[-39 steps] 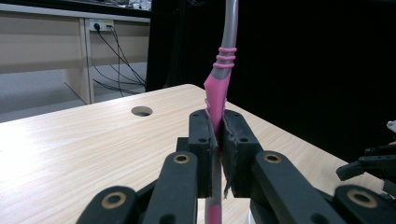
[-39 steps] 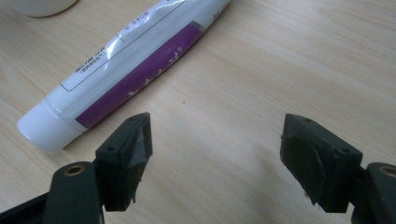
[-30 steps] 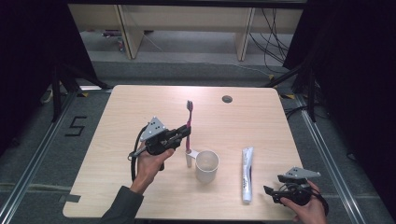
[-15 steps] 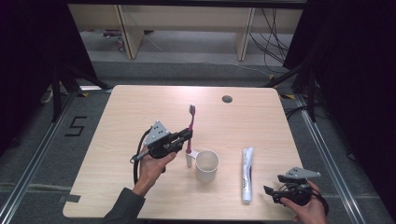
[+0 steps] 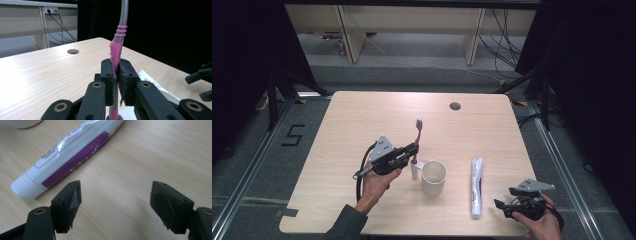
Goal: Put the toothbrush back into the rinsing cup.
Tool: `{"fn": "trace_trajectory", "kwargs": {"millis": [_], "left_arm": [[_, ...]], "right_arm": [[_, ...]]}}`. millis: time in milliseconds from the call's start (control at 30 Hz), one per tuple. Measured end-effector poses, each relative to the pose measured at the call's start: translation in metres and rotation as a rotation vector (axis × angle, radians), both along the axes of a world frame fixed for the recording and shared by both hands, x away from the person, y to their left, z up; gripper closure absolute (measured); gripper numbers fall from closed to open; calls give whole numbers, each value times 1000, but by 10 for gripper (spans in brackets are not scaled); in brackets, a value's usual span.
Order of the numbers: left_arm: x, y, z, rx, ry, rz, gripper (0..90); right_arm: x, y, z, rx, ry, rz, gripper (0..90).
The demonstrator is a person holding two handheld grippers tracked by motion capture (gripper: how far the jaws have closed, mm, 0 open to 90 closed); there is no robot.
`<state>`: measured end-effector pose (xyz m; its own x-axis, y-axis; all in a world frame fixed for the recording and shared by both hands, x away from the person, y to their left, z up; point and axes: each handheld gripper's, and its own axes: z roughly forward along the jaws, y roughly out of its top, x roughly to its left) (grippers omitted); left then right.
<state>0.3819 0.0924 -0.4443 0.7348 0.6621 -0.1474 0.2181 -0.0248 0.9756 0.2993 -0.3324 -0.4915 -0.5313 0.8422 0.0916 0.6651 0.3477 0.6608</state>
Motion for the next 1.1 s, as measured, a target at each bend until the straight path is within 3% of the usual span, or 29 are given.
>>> {"fn": "trace_trajectory", "kwargs": {"millis": [567, 667, 833, 1067, 1100], "left_arm": [[-5, 4, -15, 45, 32, -4, 818], [-6, 5, -18, 52, 40, -5, 818], [-6, 6, -22, 62, 51, -4, 812], [-8, 5, -22, 64, 56, -9, 762], [-8, 5, -22, 62, 61, -3, 711]], "right_arm": [[1, -1, -2, -16, -27, 21, 260], [0, 0, 0, -9, 2, 1, 260], [0, 1, -1, 1, 5, 5, 260], [0, 0, 0, -7, 4, 1, 260], [0, 0, 0, -5, 2, 2, 260]]}}
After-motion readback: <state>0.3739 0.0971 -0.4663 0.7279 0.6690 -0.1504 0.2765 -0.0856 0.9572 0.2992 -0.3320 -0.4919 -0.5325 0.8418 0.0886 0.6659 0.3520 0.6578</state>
